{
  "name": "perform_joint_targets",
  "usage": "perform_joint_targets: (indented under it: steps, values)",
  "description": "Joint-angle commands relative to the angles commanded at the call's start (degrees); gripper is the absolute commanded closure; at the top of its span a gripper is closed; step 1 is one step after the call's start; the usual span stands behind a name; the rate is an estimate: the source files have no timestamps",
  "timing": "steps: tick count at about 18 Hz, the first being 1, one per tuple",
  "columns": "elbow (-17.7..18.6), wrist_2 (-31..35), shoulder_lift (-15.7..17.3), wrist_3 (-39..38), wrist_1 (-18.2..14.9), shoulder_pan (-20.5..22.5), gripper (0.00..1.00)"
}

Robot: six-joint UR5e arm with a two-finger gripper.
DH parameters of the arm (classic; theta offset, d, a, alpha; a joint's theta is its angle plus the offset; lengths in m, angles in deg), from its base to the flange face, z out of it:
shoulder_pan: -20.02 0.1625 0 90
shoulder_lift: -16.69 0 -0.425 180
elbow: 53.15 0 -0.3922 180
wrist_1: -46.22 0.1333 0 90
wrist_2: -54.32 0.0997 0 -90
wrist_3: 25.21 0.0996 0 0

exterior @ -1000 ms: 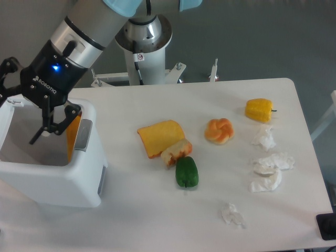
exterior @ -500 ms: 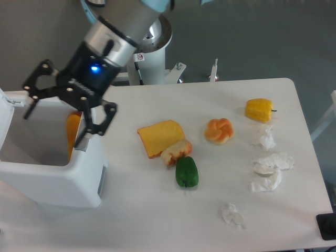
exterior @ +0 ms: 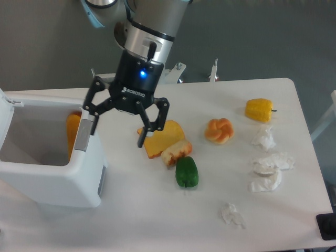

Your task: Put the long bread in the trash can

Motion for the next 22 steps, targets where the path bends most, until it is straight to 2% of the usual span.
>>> perform_joint_targets:
  steps: [5,8,9,12,18,22]
  values:
    - [2.02,7.13,1.49,2.10,-1.84,-0.18,0.00]
    - [3.95,17.75,2.02,6.92,-4.13,-0.87,0.00]
    - [4.30,19.26,2.20,8.77,-4.74,-1.58,0.00]
    - [5.01,19.54,2.29,11.07,-8.16,-2.29,0.00]
    - [5.10,22.88,1.85,16.16,-12.30,-2.64,0.00]
    - [4.92,23.23,1.85,20.21,-12.84,-2.73,0.00]
